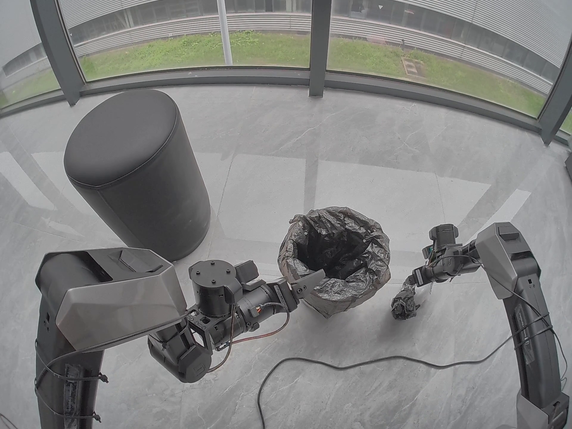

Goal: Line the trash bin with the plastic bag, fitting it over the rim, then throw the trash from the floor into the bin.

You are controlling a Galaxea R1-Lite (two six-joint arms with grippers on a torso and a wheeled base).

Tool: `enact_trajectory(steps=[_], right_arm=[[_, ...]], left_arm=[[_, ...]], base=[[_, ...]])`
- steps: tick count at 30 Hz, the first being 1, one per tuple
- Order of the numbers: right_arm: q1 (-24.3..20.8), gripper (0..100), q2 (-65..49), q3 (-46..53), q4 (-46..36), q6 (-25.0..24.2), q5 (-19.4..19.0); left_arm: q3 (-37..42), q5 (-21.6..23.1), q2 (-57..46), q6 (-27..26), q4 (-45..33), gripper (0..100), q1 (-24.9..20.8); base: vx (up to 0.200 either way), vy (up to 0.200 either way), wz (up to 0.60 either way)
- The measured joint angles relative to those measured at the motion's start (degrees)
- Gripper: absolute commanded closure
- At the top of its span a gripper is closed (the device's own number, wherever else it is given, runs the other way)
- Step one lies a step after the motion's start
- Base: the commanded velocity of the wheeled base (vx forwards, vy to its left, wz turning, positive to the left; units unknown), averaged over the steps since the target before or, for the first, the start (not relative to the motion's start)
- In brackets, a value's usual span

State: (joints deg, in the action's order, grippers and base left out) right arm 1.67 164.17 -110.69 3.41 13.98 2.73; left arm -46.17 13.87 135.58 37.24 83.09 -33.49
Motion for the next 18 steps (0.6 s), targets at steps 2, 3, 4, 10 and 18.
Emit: enact_trajectory(steps=[2, 3, 4, 10, 18], right_arm=[[-0.2, 0, 1.1, -1.5, -2.8, -0.6, 0.7], [-0.3, 0, 1.6, -2.0, -4.4, -0.8, 1.2], [-0.4, 0, 2.0, -2.5, -5.8, -0.9, 1.7], [-0.5, 0, 4.1, -3.7, -12.3, -1.1, 3.6], [-0.6, 100, 6.0, -3.9, -15.0, -1.3, 2.8]], left_arm=[[0.0, -0.2, 0.2, 0.0, 0.2, 0, 0.0], [0.0, -0.3, 0.3, 0.0, 0.3, 0, 0.0], [0.0, -0.4, 0.4, 0.0, 0.3, 0, 0.0], [0.0, -0.7, 1.2, 0.1, 1.4, 0, -0.2], [-0.4, -0.7, 2.8, 0.3, 2.6, 0, -0.3]], base=[[0.0, 0.0, 0.0], [0.0, 0.0, 0.0], [0.0, 0.0, 0.0], [0.0, 0.0, 0.0], [0.0, 0.0, 0.0]])
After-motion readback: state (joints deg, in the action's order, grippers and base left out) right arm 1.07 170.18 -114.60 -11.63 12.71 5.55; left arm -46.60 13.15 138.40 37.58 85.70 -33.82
